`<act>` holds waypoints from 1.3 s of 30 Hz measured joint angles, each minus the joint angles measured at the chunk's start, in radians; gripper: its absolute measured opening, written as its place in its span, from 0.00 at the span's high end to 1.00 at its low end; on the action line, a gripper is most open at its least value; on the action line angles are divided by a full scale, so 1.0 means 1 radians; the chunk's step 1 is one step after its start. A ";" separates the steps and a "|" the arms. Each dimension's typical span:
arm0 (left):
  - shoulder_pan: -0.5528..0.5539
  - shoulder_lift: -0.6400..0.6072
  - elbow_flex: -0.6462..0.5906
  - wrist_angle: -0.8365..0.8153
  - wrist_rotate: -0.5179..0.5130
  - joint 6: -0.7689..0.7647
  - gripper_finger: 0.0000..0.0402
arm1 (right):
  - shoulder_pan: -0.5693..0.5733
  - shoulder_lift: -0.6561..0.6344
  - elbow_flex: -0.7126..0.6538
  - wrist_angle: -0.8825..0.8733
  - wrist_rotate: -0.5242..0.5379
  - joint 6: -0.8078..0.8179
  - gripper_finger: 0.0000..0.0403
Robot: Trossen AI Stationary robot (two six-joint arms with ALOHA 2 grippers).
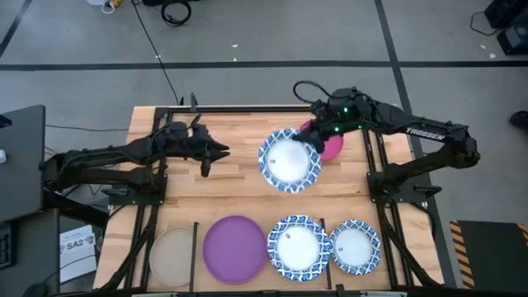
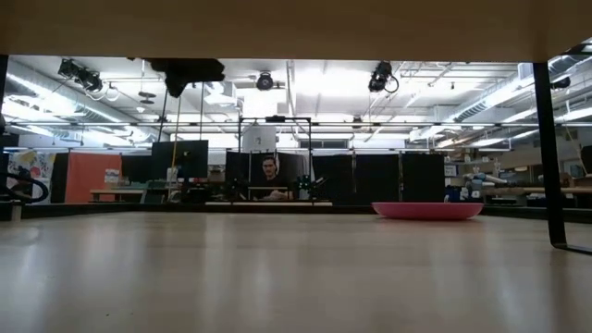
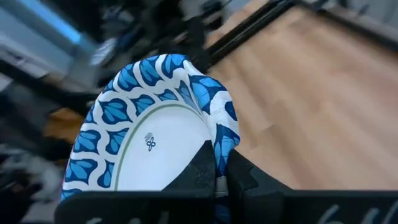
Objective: Place and stack plates onto a shelf
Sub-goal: Stack the white bowl on top of the white bowls on the shelf
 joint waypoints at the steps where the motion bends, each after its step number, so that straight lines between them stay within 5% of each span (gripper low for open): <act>1: 0.000 -0.012 -0.012 0.000 0.000 0.000 0.73 | 0.027 0.000 0.000 -0.002 0.000 0.020 0.98; 13: -0.002 -0.055 -0.047 0.002 0.000 -0.026 0.73 | 0.389 0.000 0.000 -0.006 0.076 0.127 0.98; 22: -0.002 -0.055 -0.047 0.002 0.000 -0.027 0.73 | 0.597 0.000 -0.037 -0.010 0.228 0.175 0.98; 29: -0.002 -0.055 -0.047 0.002 0.000 -0.027 0.73 | 0.676 0.000 -0.105 0.002 0.329 0.220 0.98; 39: -0.002 -0.055 -0.047 0.001 0.000 -0.027 0.73 | 0.683 0.007 -0.187 0.068 0.333 0.256 0.98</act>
